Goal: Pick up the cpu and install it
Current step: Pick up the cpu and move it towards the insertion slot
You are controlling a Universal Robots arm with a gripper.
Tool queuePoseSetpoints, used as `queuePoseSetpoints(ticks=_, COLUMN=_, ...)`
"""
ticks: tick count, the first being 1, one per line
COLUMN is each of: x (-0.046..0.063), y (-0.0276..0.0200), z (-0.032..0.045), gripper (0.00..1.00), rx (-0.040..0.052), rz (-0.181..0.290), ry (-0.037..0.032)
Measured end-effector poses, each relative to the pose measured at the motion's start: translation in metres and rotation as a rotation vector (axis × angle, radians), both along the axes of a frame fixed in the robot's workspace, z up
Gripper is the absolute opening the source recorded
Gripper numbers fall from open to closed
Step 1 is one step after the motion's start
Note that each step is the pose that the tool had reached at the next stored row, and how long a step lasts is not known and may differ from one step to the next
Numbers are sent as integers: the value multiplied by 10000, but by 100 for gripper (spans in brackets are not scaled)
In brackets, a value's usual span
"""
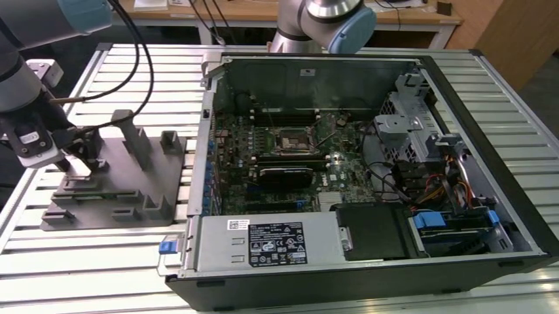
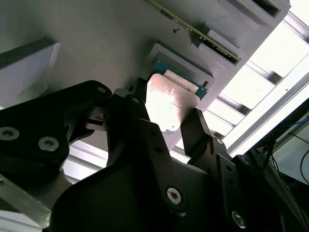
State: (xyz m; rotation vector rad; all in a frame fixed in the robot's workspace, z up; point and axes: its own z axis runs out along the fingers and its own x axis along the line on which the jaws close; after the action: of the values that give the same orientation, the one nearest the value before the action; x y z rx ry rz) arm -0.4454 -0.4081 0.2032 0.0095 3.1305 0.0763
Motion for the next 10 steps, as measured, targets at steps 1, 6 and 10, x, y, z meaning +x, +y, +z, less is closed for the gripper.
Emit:
queuePoseSetpoints(ticks=1, x=0, y=0, z=12, gripper=53, rx=1, rz=0, ry=0)
queuePoseSetpoints(ticks=6, x=0, y=0, z=34, gripper=53, rx=32, rz=0, ry=-1)
queuePoseSetpoints(ticks=10, x=0, y=0, z=36, gripper=53, rx=43, rz=0, ry=-1)
